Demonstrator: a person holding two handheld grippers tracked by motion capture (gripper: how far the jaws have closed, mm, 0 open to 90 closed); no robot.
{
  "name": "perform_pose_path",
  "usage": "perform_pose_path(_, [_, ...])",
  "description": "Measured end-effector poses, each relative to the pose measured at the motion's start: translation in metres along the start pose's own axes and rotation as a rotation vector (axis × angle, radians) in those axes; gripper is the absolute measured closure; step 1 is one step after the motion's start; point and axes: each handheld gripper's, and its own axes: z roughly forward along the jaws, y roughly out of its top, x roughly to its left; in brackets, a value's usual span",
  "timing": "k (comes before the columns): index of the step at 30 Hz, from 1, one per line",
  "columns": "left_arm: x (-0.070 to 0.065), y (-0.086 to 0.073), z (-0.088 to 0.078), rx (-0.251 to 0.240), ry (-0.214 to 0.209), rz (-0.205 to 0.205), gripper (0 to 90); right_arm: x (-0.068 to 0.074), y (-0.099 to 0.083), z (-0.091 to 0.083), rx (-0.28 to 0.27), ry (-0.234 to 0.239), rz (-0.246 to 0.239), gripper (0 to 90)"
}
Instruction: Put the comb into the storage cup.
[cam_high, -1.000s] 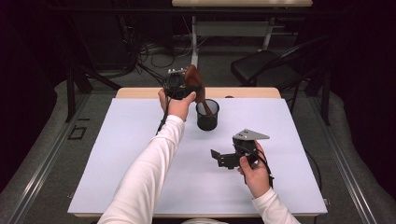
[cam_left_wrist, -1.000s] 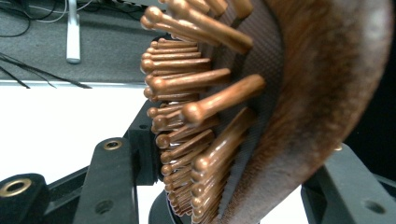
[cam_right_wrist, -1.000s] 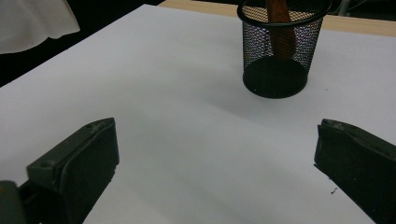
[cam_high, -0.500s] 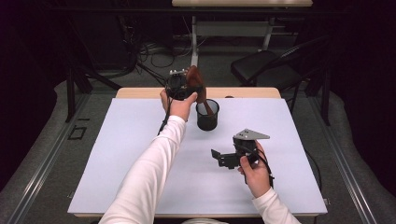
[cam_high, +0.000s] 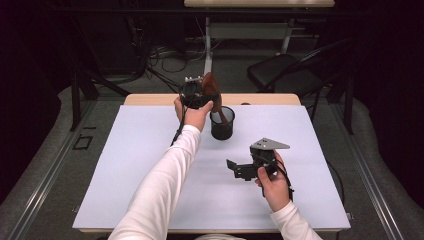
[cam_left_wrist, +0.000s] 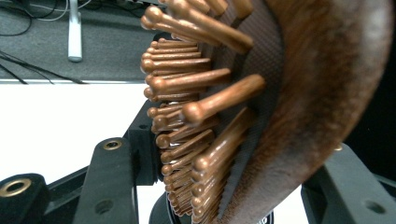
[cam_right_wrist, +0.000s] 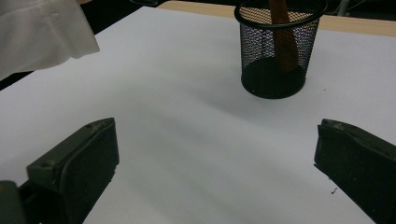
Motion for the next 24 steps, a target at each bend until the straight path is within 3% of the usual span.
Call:
perform_pose_path(14, [0.0,-0.007,0.007,0.011,-0.001,-0.004,47.2,0.001,0.0,0.0,0.0,0.002,-0.002,0.0])
perform_pose_path(18, [0.004,-0.008,0.006,0.009,-0.008,-0.02,47.0,0.001,0.0,-0.001,-0.004,0.002,0.002,0.0])
perform_pose_path(24, [0.018,-0.011,0.005,-0.002,-0.033,-0.088,46.9,0.002,0.0,0.0,0.004,0.003,-0.004,0.0])
